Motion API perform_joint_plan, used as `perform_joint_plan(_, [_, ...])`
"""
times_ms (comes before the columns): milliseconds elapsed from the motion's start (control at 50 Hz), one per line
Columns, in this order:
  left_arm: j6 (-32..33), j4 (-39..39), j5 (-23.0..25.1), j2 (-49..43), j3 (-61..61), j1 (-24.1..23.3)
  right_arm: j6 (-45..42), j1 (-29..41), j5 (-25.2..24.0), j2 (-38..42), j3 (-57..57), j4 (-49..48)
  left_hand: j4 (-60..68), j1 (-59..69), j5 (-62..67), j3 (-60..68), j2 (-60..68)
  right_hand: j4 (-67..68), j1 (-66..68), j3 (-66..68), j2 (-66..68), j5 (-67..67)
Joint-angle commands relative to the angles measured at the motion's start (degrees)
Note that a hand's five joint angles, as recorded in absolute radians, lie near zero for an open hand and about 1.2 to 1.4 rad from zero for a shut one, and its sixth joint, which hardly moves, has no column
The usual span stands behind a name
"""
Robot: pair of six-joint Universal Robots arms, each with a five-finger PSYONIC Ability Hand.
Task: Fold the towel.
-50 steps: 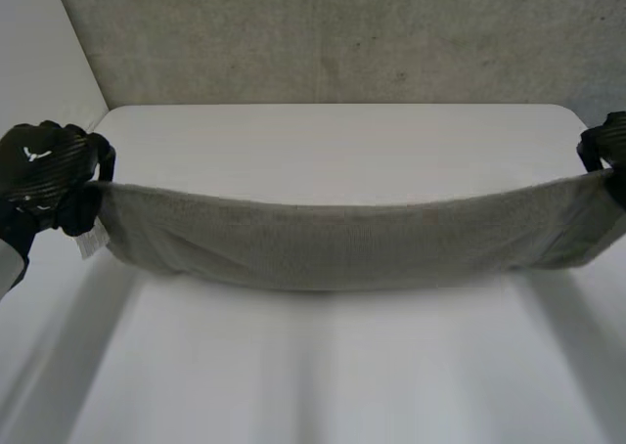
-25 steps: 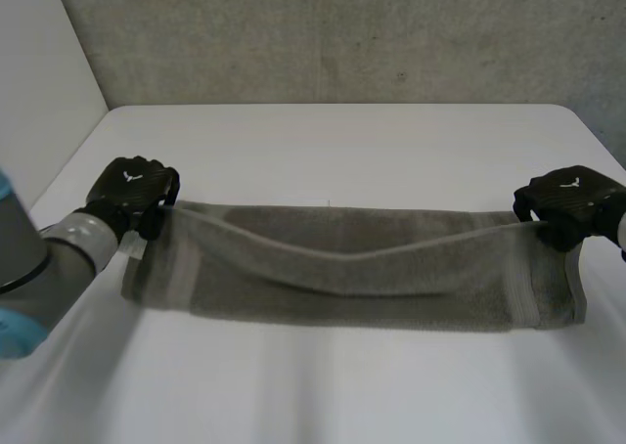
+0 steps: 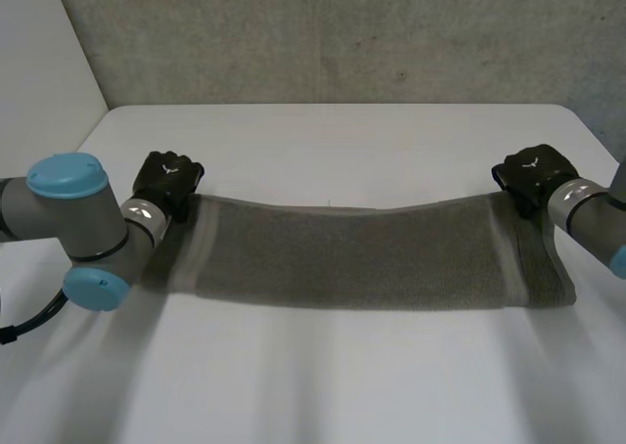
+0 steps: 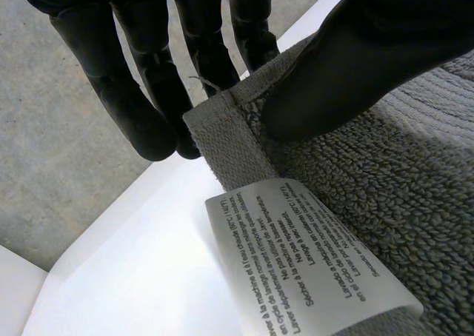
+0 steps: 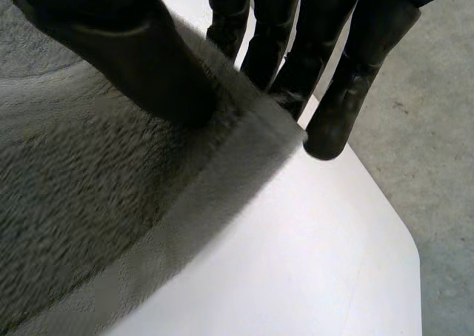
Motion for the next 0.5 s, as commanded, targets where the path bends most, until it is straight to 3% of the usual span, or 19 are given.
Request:
perform_joint_plan(20, [1.29, 0.46, -2.53, 0.30, -0.45, -0.45, -0.29, 1.31, 2.50, 0.84, -0.74, -0.15, -39.82, -36.24, -49.34, -40.78, -39.57, -59.04, -58.91, -58.97, -58.53, -59.38])
perform_joint_plan(60, [1.29, 0.46, -3.58, 0.82, -1.15, -0.89, -0.38, 1.75, 3.90, 0.58, -0.22, 0.02, -77.13, -73.56, -86.65, -78.09, -76.88, -61.99, -61.86, -61.92, -61.48, -62.33])
perform_joint_plan(180, [0.76, 0.20, -4.29, 3.99, -3.35, -1.07, -0.38, 2.28, 3.30, -1.54, 2.86, 0.37, -76.66, -73.08, -86.18, -77.62, -76.41, -61.99, -61.86, -61.92, -61.48, -62.33])
perform_joint_plan(280, [0.06, 0.64, -3.07, 12.23, -12.03, -0.28, -0.29, 1.84, 2.51, -12.41, 12.15, -0.15, -76.66, -73.08, -86.18, -77.62, -76.41, -61.99, -61.86, -61.92, -61.48, -62.33])
perform_joint_plan(500, [-1.08, 2.83, 1.16, 24.03, -27.25, 0.16, -0.46, -0.19, -2.77, -23.24, 26.77, 0.46, -76.49, -72.92, -86.01, -77.45, -76.24, -57.87, -57.74, -57.80, -57.36, -58.21])
